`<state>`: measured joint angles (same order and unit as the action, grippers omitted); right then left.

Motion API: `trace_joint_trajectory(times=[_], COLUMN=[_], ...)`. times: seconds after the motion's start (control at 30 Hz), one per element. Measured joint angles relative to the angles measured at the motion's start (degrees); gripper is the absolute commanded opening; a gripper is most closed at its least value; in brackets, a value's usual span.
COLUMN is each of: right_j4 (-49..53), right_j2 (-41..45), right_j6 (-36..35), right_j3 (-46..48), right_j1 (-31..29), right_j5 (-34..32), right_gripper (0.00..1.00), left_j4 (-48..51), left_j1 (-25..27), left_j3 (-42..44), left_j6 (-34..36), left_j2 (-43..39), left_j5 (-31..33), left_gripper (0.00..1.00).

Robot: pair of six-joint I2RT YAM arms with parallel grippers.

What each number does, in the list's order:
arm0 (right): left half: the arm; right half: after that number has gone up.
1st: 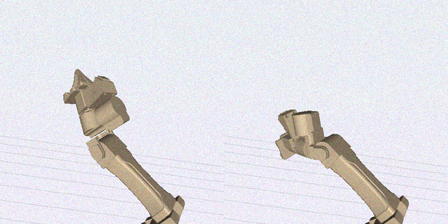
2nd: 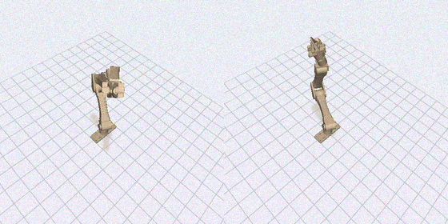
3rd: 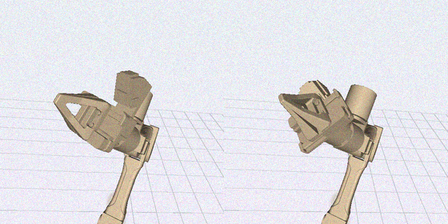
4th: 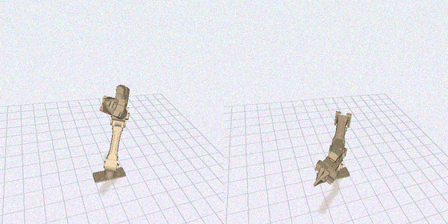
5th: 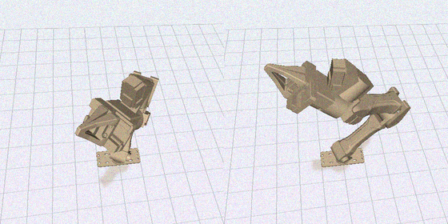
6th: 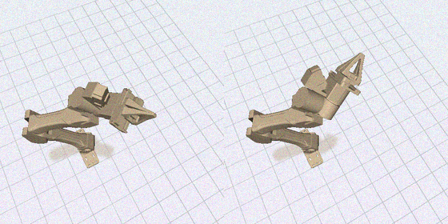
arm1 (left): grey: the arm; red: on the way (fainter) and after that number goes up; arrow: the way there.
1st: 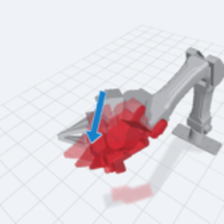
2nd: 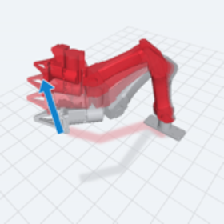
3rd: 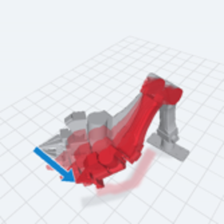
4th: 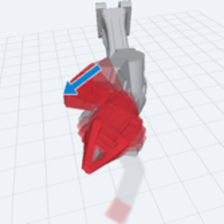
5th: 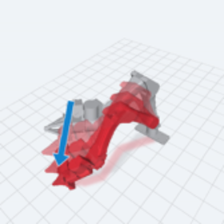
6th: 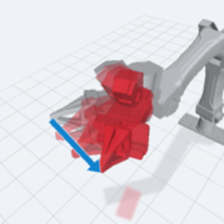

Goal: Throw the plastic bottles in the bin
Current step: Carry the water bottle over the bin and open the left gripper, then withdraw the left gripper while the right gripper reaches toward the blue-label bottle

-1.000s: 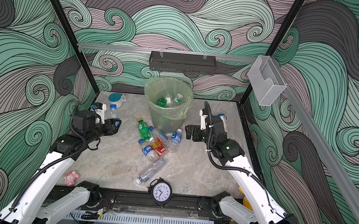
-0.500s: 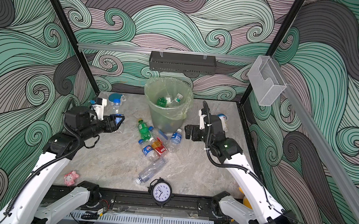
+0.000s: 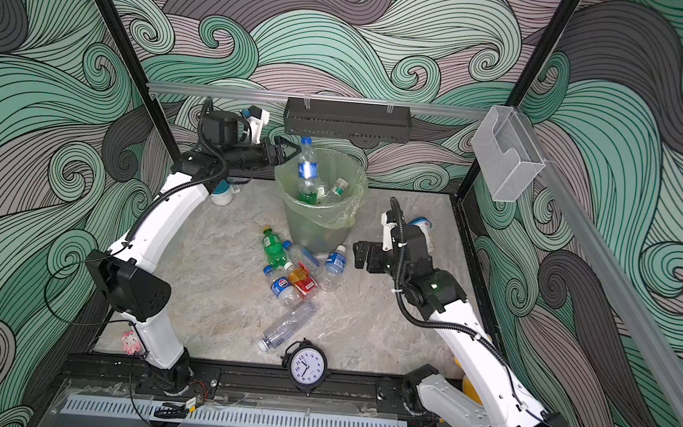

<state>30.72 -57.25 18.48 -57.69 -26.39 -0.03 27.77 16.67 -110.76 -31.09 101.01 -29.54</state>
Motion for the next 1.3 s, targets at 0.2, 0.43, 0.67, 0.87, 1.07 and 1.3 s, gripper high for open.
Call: trace_joint_trajectory(times=[0.2, 0.43, 0.67, 0.87, 1.07, 1.3], right_j4=[0.3, 0.2, -4.8, -12.7, -18.8, -23.1], right_j2=[-0.3, -4.1, -6.7, -15.2, -23.8, -32.5], right_j6=[0.0, 0.4, 4.4, 10.3, 14.2, 16.7], right_j3=[0.7, 0.8, 5.9, 10.5, 10.5, 8.6], right_j1=[0.0, 0.0, 0.0, 0.0, -0.1, -1.4], right_j5=[0.0, 0.1, 1.5, 6.0, 7.8, 9.9], right_gripper=[1.0, 0.98, 0.96, 0.93, 0.93, 0.9], left_j4=[1.7, 3.5, 10.1, 13.9, 15.7, 17.0], left_j1=[-2.5, -5.3, -5.6, -5.8, -5.8, -5.8], left_j3=[21.4, 31.4, 43.6, 48.6, 52.3, 53.7], left_j6=[2.1, 7.0, 9.5, 10.1, 10.1, 10.1], left_j2=[-18.4, -39.2, -47.5, -50.3, -54.5, -56.0], left_j5=[5.3, 12.2, 18.8, 22.9, 25.3, 27.9], left_gripper=[0.88, 0.98, 0.98, 0.98, 0.98, 0.98])
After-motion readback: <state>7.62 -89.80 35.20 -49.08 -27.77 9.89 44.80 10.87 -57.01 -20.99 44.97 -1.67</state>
